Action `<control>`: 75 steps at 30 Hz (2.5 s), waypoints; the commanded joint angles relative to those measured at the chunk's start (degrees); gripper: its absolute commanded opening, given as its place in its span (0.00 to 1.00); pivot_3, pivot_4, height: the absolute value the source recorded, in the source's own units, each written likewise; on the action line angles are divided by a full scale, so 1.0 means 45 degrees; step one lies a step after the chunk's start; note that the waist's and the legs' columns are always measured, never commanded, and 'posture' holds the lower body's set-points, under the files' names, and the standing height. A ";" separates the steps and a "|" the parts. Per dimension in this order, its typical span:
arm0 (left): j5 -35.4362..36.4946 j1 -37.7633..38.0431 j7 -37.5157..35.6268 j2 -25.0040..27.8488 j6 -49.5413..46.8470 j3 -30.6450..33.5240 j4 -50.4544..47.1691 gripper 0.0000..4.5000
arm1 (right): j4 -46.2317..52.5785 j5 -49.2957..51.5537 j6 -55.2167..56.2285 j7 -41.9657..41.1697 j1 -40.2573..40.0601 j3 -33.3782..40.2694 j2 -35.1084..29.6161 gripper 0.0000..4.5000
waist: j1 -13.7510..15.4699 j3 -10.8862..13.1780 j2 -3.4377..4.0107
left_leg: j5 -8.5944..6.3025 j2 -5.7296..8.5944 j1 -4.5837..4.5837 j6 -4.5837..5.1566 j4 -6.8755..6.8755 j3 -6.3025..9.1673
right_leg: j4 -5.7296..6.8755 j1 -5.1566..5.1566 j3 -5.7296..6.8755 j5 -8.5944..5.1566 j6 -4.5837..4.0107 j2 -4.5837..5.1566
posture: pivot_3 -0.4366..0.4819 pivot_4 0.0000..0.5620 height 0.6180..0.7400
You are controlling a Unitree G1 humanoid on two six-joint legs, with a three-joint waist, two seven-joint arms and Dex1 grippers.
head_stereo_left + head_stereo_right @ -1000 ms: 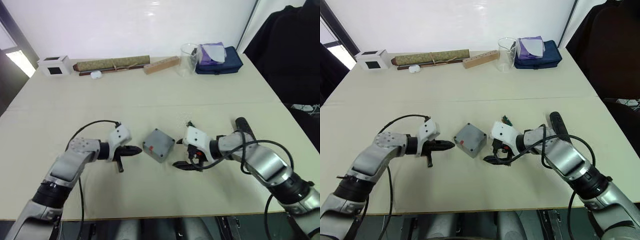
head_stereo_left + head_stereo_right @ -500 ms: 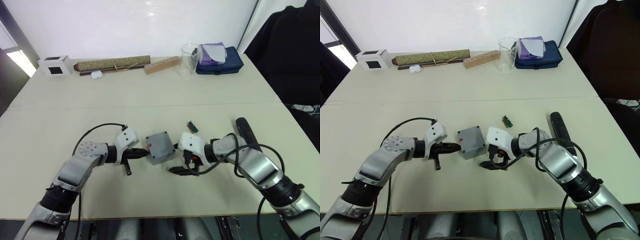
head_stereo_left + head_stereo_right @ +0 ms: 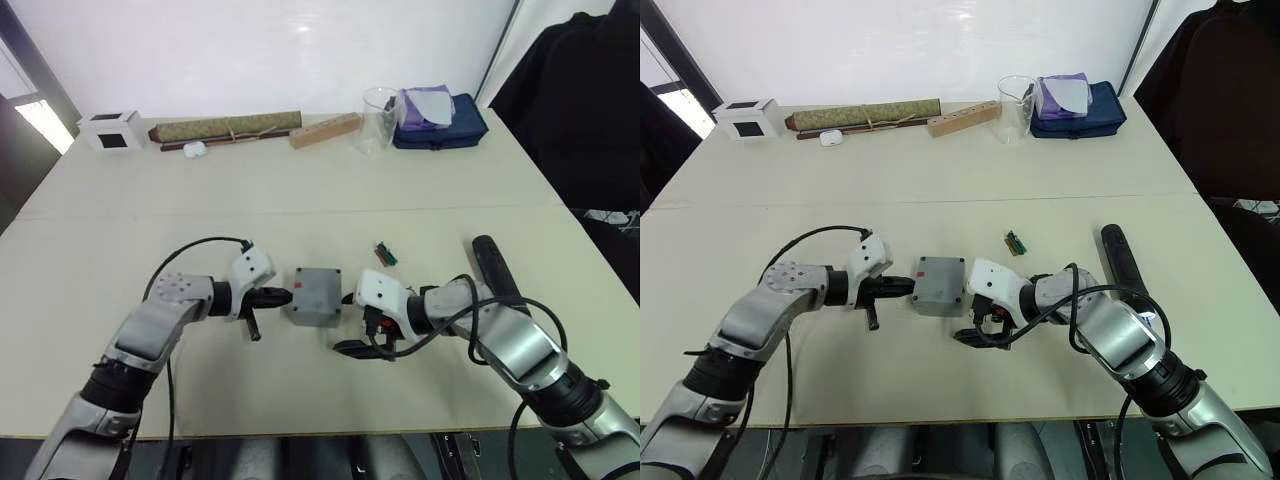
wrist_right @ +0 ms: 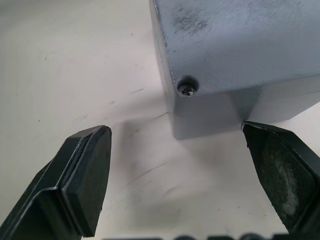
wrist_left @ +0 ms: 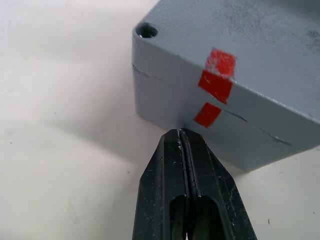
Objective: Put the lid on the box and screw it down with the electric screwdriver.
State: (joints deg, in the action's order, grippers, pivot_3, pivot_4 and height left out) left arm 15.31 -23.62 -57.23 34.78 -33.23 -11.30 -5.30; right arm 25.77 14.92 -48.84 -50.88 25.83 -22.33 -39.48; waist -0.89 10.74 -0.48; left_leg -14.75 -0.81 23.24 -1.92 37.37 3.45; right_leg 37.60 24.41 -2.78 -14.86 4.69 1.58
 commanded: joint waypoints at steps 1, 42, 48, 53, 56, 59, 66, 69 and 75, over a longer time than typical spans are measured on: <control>0.1047 -0.0514 0.0217 0.0076 -0.0151 0.1704 -0.0363 0.00 | 0.1334 0.0911 -0.1614 0.0833 -0.0196 0.2503 -0.0072 0.99 | 0.0013 0.0000 0.0000 | 0.0000 0.0000 0.0003 0.0000 0.0000 0.0003 | 0.0000 0.0001 0.0001 0.0000 0.0000 0.0000 | 0.48 0.27 1.00; 0.1389 -0.3004 -0.1603 0.0473 -0.0278 -0.0639 -0.1064 0.00 | 0.0996 0.0905 0.2026 0.5446 -0.5632 0.5979 0.2874 0.49 | -0.0330 -0.0008 -0.0029 | 0.0001 0.0000 -0.0114 -0.0001 -0.0036 -0.0039 | 0.0088 -0.0039 -0.0049 -0.0022 -0.0019 -0.0020 | 0.48 0.27 1.00; 0.1278 -0.2957 -0.1526 0.0406 -0.0132 -0.0595 -0.0883 0.00 | 0.0316 0.0665 0.2401 0.5563 -0.5242 0.5709 0.2942 0.49 | -0.0334 -0.0008 -0.0029 | 0.0001 -0.0001 -0.0117 -0.0002 -0.0037 -0.0036 | 0.0090 -0.0039 -0.0048 -0.0022 -0.0019 -0.0022 | 0.48 0.27 1.00; 0.1234 -0.2761 -0.1402 0.0344 -0.0063 -0.0618 -0.1045 0.00 | 0.0153 0.0636 0.2723 0.5466 -0.5285 0.5637 0.2890 0.49 | -0.0306 -0.0008 -0.0029 | 0.0001 0.0002 -0.0114 -0.0001 -0.0035 -0.0039 | 0.0090 -0.0040 -0.0049 -0.0021 -0.0018 -0.0015 | 0.48 0.27 1.00; 0.1156 -0.2601 -0.1352 0.0331 0.0056 -0.0606 -0.1068 0.00 | -0.0010 0.0590 0.2919 0.5403 -0.5283 0.5620 0.2854 0.49 | -0.0314 -0.0008 -0.0029 | 0.0001 0.0001 -0.0116 -0.0001 -0.0036 -0.0036 | 0.0090 -0.0040 -0.0048 -0.0021 -0.0019 -0.0018 | 0.48 0.27 1.00; 0.1123 -0.2518 -0.1353 0.0318 0.0113 -0.0579 -0.1066 0.00 | -0.0105 0.0563 0.3045 0.5383 -0.5280 0.5611 0.2850 0.32 | -0.0330 -0.0008 -0.0029 | 0.0001 0.0001 -0.0117 -0.0001 -0.0036 -0.0037 | 0.0091 -0.0040 -0.0048 -0.0021 -0.0019 -0.0018 | 0.48 0.27 1.00; 0.1094 -0.2622 -0.1402 0.0236 0.0214 -0.0582 -0.0802 0.00 | -0.0210 0.0442 0.3116 0.5452 -0.5123 0.5485 0.2931 0.01 | -0.0325 -0.0008 -0.0029 | 0.0001 0.0001 -0.0117 -0.0001 -0.0036 -0.0038 | 0.0091 -0.0040 -0.0048 -0.0021 -0.0018 -0.0017 | 0.48 0.27 1.00; 0.1076 -0.2646 -0.1404 0.0208 0.0234 -0.0586 -0.0729 0.00 | -0.0059 0.0476 0.3051 0.5474 -0.5145 0.5458 0.2932 0.01 | -0.0325 -0.0008 -0.0029 | 0.0001 0.0001 -0.0117 -0.0002 -0.0037 -0.0037 | 0.0091 -0.0040 -0.0048 -0.0021 -0.0019 -0.0018 | 0.48 0.27 1.00; 0.1075 -0.2549 -0.1270 0.0176 0.0194 -0.0446 -0.0626 0.00 | 0.0580 0.0683 0.3015 0.5364 -0.5242 0.5836 0.2688 0.01 | -0.0324 -0.0008 -0.0029 | 0.0001 0.0001 -0.0116 -0.0001 -0.0037 -0.0036 | 0.0091 -0.0040 -0.0048 -0.0021 -0.0019 -0.0018 | 0.48 0.27 1.00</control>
State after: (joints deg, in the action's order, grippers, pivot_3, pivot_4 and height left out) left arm 20.09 -34.53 -63.33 35.60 -33.15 -14.88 -7.47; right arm 24.98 17.17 -35.97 -26.39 2.12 2.52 -26.51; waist -2.35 10.71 -0.61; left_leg -14.75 -0.81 22.71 -1.93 37.20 3.29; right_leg 38.00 24.23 -3.00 -14.96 4.61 1.50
